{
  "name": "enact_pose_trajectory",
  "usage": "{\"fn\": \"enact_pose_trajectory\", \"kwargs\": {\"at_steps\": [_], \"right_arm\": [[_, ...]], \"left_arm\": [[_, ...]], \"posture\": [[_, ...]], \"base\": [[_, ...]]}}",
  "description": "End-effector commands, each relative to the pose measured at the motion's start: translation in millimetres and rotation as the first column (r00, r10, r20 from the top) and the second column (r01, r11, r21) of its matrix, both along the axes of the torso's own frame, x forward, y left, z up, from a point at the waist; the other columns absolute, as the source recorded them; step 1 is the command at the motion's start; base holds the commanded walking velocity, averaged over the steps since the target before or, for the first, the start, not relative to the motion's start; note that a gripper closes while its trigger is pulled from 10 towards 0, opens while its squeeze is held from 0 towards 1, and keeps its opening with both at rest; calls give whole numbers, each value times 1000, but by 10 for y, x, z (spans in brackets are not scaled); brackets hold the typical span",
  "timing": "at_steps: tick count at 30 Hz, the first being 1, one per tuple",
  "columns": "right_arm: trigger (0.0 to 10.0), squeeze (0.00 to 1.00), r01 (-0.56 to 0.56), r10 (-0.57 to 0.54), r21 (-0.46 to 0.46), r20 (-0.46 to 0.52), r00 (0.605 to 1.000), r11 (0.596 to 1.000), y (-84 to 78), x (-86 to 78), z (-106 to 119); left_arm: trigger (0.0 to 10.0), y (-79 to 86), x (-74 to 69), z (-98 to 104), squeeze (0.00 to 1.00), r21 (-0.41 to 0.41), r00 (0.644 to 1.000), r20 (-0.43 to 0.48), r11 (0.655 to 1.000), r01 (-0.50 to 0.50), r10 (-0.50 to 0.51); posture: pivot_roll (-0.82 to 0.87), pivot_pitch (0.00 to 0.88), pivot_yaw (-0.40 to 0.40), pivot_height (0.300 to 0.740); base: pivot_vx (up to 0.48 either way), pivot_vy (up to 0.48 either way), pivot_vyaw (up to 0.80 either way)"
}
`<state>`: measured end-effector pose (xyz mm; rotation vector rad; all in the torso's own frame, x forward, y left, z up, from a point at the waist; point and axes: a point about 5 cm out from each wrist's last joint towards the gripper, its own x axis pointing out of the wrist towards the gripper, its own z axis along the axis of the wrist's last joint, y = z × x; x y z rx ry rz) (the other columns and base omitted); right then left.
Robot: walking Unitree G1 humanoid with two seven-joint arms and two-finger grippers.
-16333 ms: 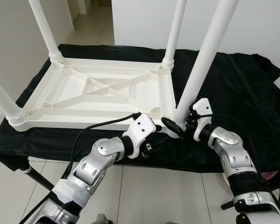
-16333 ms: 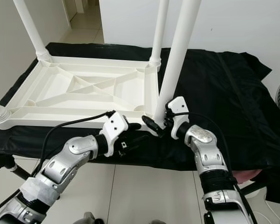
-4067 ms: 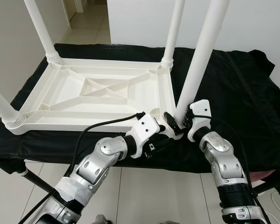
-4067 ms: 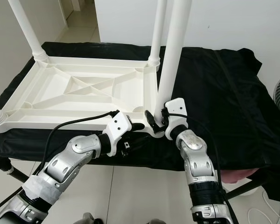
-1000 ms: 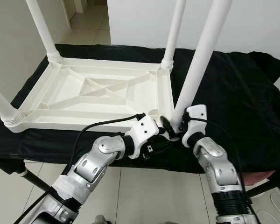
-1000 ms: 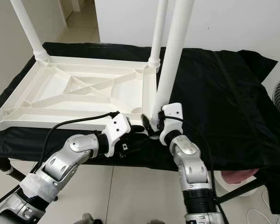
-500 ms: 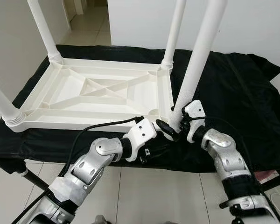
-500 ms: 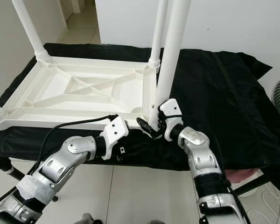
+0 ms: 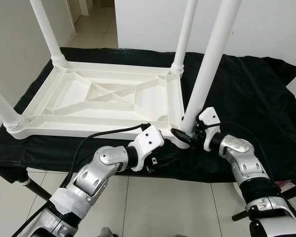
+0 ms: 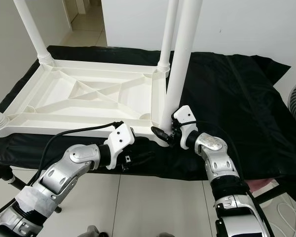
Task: Building children table
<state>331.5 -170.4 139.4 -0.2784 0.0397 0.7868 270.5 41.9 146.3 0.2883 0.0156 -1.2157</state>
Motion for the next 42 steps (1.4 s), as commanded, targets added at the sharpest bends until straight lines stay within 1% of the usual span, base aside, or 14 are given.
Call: {"fn": "enact_pose_trajectory", "kwargs": {"at_steps": [1,9,10,17,19,20,22,28,31,32,34,35,36,42], "right_arm": [[0,0,-12,12,12,-8,1000,1000,-4,9,-14],[0,0,-21,21,33,1,1000,999,-23,-7,-14],[10000,0,6,-6,48,10,1000,999,-45,-9,-14],[10000,0,134,-134,55,9,991,990,-38,10,-31],[10000,0,239,-240,89,0,971,967,19,8,-34],[10000,0,239,-240,89,0,971,967,19,8,-34],[10000,0,338,-337,151,-33,941,929,111,-27,-21],[10000,0,455,-453,193,-57,890,870,229,-101,-32],[10000,0,612,-609,218,-87,788,761,347,-194,-74],[10000,0,612,-609,218,-87,788,761,347,-194,-74],[10000,0,688,-686,229,-101,721,689,398,-229,-83],[10000,0,688,-686,229,-101,721,689,398,-229,-83],[10000,0,710,-708,231,-107,698,665,416,-243,-76],[10000,0,730,-727,254,-121,675,635,465,-239,-29]], "left_arm": [[10000,15,-24,-13,0,17,999,-12,999,31,-30],[10000,11,-32,-13,0,18,999,-14,999,34,-34],[10000,5,-36,-12,0,18,999,-16,999,36,-35],[10000,-3,-43,-13,0,16,999,-17,999,38,-37],[10000,-11,-46,-13,0,15,999,-17,999,38,-38],[10000,-11,-46,-13,0,15,999,-17,999,38,-38],[10000,-19,-50,-16,0,13,999,-20,999,39,-39],[10000,-24,-57,-18,0,11,999,-23,999,43,-42],[10000,-37,-65,-26,0,12,999,-24,999,47,-47],[10000,-37,-65,-26,0,12,999,-24,999,47,-47],[10000,-45,-67,-26,0,10,999,-23,999,47,-46],[10000,-45,-67,-26,0,10,999,-23,999,47,-46],[10000,-46,-67,-25,0,9,999,-22,999,46,-46],[10000,-62,-70,-28,0,4,999,-22,999,42,-42]], "posture": [[-105,27,27,740],[-108,33,34,740],[-108,33,34,740],[-112,38,32,740],[-113,41,31,740],[-113,41,31,740],[-113,42,31,740],[-114,45,28,740],[-118,46,24,740],[-118,46,24,740],[-116,44,19,740],[-116,44,19,740],[-116,44,19,740],[-113,32,10,740]], "base": [[0,0,0],[0,0,0],[0,0,0],[0,0,0],[0,0,0],[0,0,0],[0,0,0],[0,0,0],[0,0,0],[0,0,0],[0,0,0],[0,0,0],[0,0,0],[0,0,0]]}}
